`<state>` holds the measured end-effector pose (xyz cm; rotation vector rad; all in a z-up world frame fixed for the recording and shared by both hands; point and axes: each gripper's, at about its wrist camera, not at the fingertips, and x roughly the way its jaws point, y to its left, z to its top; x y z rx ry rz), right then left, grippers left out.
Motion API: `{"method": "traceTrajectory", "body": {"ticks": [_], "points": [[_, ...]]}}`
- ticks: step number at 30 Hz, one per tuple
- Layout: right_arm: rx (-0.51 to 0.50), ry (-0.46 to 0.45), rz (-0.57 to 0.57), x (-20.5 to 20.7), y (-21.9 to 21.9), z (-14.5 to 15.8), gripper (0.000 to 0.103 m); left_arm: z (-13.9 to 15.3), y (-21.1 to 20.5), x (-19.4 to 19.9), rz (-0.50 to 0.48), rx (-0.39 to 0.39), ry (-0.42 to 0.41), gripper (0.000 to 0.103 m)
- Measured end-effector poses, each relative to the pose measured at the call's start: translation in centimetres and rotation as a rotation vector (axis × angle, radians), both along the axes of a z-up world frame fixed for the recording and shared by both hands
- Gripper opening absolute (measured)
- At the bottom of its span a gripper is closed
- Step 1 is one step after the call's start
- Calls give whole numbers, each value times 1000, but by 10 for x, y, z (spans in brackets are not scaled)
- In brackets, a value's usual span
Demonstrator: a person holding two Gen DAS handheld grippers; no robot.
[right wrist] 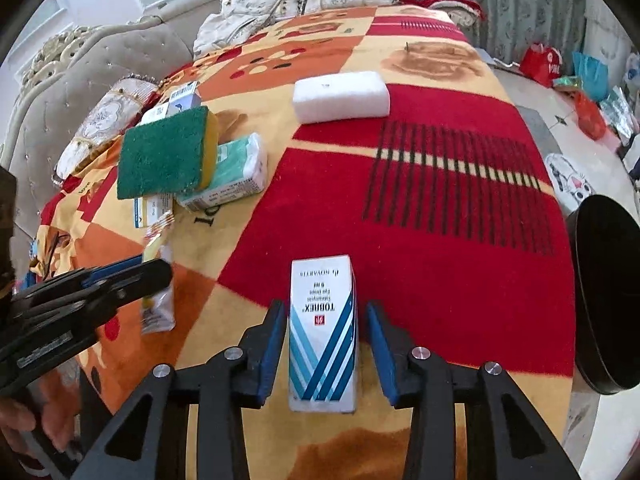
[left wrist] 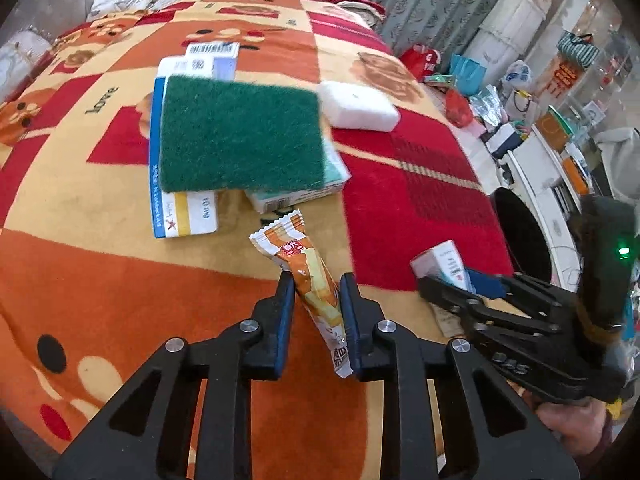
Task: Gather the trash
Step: 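Lift the eye-drop box and snack stick and carry both over the black bin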
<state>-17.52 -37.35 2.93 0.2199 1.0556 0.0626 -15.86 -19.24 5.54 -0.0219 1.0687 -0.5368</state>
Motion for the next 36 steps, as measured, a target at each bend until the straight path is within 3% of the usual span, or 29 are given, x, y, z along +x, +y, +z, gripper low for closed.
{"method": "traceTrajectory", "body": {"ticks": [1, 2, 7, 19, 36], "points": [[1, -3, 0, -1, 0, 0, 29, 3, -2, -2, -6, -1, -10, 21], [6, -10, 0, -3, -1, 2, 28, 6, -4, -2, -10, -1, -17, 20], [-31, -78, 1, -16, -4, 25, 28, 19, -18, -7, -30, -6, -51, 20], [-8, -207, -101, -41, -45, 74, 28, 48, -67, -16, -106, -2, -135, 20], [-50, -243, -283, -75, -125, 89, 28, 73, -161, -28, -251, -12, -196, 19]]}}
